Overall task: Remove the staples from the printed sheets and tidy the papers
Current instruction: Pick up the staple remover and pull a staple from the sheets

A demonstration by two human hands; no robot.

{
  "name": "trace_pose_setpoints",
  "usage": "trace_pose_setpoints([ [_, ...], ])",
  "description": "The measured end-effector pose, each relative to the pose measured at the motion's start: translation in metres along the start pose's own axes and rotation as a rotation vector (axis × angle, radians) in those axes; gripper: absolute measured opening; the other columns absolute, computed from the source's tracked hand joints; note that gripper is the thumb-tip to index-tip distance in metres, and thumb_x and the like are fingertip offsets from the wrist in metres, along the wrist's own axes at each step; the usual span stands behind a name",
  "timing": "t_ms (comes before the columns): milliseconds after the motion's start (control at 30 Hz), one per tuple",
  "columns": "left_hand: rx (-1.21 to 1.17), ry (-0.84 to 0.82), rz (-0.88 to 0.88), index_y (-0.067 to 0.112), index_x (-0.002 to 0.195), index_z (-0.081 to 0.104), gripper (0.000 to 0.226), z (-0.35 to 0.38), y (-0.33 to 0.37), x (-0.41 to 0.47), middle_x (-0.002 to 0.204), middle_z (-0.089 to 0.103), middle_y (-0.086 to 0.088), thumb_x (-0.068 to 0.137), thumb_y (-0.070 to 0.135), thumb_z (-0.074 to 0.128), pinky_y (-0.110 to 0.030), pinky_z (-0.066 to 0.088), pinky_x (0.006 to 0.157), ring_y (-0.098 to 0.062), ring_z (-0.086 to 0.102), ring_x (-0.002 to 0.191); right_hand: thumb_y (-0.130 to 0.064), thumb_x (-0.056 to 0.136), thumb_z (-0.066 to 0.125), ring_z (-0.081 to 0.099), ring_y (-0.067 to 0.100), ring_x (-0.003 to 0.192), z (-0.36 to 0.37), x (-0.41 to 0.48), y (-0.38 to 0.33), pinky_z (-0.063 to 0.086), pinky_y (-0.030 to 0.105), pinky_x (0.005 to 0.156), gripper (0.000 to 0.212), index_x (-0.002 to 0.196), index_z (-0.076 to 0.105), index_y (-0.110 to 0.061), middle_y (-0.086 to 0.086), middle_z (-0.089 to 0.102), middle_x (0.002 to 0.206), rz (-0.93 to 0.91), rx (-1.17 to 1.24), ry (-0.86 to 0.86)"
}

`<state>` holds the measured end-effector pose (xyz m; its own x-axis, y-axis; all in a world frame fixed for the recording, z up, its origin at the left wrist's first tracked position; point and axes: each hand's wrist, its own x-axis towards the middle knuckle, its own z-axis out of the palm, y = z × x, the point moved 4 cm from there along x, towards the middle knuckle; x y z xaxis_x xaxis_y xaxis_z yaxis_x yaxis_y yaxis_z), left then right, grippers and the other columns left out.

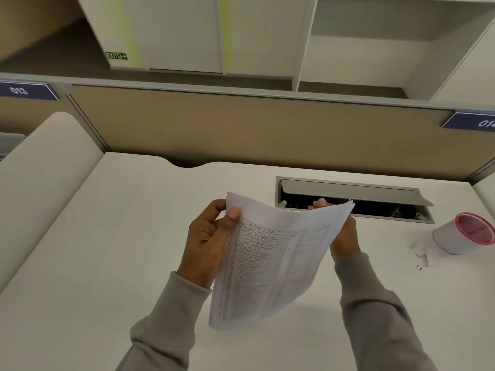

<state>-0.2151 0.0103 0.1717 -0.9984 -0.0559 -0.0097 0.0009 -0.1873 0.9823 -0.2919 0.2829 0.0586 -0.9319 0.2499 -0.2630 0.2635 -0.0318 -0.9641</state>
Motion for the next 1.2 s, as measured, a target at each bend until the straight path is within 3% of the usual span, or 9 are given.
trace_pose_setpoints([
  [100,0.023,0.023,0.002,0.021,0.101,0.067,0.021,0.0,0.005,-0.005,0.089,0.074,-0.001,0.093,0.04,0.063,-0.038,0.061,0.072,-0.023,0.072,0.083,-0.078,0.076,0.052,0.069,0.033,0.098,0.006,-0.04,-0.03,0.057,0.039,0.08,0.083,0.119,0.065,-0.008,0.015,0.072,0.107,0.057,0.397,-0.317],
  [200,0.021,0.079,0.026,0.018,0.101,0.065,0.02,0.0,0.015,-0.013,0.087,0.075,-0.002,0.089,0.033,0.058,-0.038,0.062,0.071,-0.023,0.073,0.081,-0.081,0.071,0.052,0.07,0.026,0.094,0.006,-0.072,-0.055,0.058,0.035,0.078,0.079,0.108,0.072,-0.014,0.008,0.073,0.1,-0.033,0.489,-0.447],
  [300,0.013,0.129,0.055,0.015,0.103,0.063,0.02,0.0,0.024,-0.021,0.087,0.076,-0.002,0.092,0.031,0.057,-0.037,0.062,0.069,-0.024,0.074,0.081,-0.057,0.067,0.079,0.067,0.03,0.097,0.002,-0.094,-0.067,0.059,0.037,0.077,0.057,0.106,0.073,-0.016,0.008,0.072,0.105,-0.133,0.35,-0.404],
  [433,0.029,0.155,0.106,0.013,0.102,0.064,0.014,0.0,0.035,-0.033,0.085,0.076,-0.006,0.097,0.023,0.056,-0.037,0.062,0.068,-0.024,0.074,0.078,-0.028,0.074,0.08,0.066,0.037,0.109,-0.004,-0.12,-0.079,0.056,0.049,0.089,0.051,0.118,0.067,-0.006,0.014,0.07,0.118,-0.265,0.211,-0.318],
  [633,0.102,0.118,0.182,0.022,0.118,0.062,0.034,0.003,0.05,-0.052,0.1,0.077,0.002,0.085,0.027,0.069,-0.035,0.063,0.069,-0.022,0.075,0.088,-0.045,0.069,0.083,0.068,0.03,0.107,-0.01,-0.148,-0.092,0.057,0.043,0.086,0.062,0.119,0.068,-0.01,0.006,0.071,0.118,-0.346,0.138,-0.199],
  [733,0.077,0.15,0.188,0.02,0.106,0.065,0.017,0.004,0.053,-0.06,0.09,0.077,0.002,0.09,0.025,0.064,-0.031,0.061,0.066,-0.021,0.074,0.081,-0.036,0.075,0.079,0.068,0.029,0.105,-0.012,-0.158,-0.093,0.058,0.043,0.084,0.05,0.117,0.068,-0.012,0.005,0.072,0.116,-0.352,0.114,-0.181],
  [833,0.049,0.187,0.19,0.017,0.1,0.067,0.01,0.004,0.056,-0.066,0.083,0.076,-0.001,0.092,0.023,0.063,-0.027,0.059,0.062,-0.02,0.074,0.074,-0.046,0.069,0.081,0.069,0.029,0.103,-0.014,-0.166,-0.093,0.058,0.042,0.082,0.057,0.115,0.069,-0.015,0.004,0.072,0.115,-0.357,0.097,-0.165],
  [1033,-0.055,0.257,0.168,0.016,0.096,0.066,0.009,0.005,0.061,-0.077,0.075,0.077,-0.002,0.088,0.02,0.07,-0.03,0.059,0.057,-0.021,0.074,0.069,-0.023,0.078,0.072,0.069,0.028,0.098,-0.016,-0.176,-0.093,0.059,0.044,0.082,0.038,0.114,0.068,-0.011,0.001,0.073,0.111,-0.368,0.082,-0.143],
  [1200,-0.106,0.254,0.153,0.018,0.098,0.066,0.018,0.005,0.06,-0.084,0.08,0.078,-0.004,0.083,0.027,0.07,-0.035,0.06,0.061,-0.024,0.075,0.074,-0.024,0.078,0.072,0.07,0.026,0.096,-0.019,-0.182,-0.093,0.06,0.037,0.078,0.036,0.113,0.069,-0.013,-0.001,0.074,0.11,-0.383,0.083,-0.119],
])
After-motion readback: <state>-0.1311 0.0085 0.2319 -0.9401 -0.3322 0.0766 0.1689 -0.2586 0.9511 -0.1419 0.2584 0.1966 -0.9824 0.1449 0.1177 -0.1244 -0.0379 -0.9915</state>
